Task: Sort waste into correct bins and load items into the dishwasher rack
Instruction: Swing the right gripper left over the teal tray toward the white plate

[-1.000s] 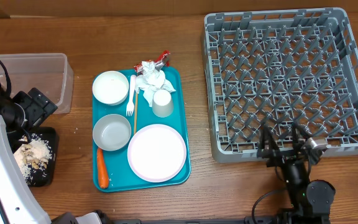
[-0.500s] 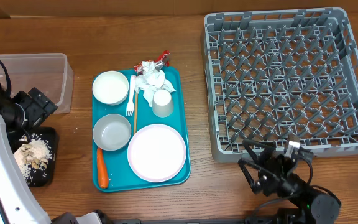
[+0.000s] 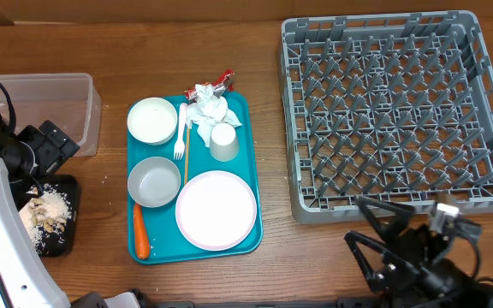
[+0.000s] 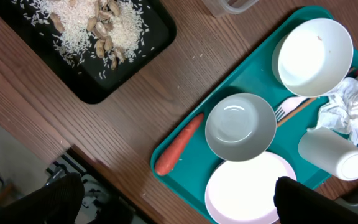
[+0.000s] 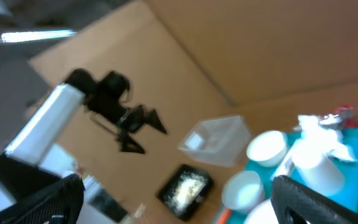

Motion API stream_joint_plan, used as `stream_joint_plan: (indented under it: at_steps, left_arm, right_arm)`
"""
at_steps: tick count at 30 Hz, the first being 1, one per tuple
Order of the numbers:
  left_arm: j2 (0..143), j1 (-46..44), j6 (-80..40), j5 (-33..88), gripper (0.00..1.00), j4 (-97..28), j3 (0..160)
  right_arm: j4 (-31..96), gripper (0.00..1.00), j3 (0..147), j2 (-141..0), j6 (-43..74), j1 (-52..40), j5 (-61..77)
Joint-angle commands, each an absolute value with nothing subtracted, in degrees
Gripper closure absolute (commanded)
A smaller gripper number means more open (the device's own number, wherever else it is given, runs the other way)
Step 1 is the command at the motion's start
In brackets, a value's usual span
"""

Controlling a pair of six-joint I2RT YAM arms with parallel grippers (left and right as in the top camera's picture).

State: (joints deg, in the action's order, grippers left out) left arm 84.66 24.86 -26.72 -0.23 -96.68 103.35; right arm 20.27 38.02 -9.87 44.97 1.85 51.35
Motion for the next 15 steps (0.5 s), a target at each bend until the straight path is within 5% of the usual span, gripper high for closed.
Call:
stream_joint_plan:
  at_steps: [1, 15]
  left_arm:
    - [85.01, 25.1, -27.46, -0.01, 0.0, -96.79, 103.0]
    - [85.01, 25.1, -27.46, 0.01, 0.0, -96.79, 103.0]
  right_arm:
    - [28.97, 0.01, 48.97, -15.73, 32.1, 1.96, 44.93]
    - [39.51, 0.01, 67.75, -30.94, 27.07, 1.96, 39.4]
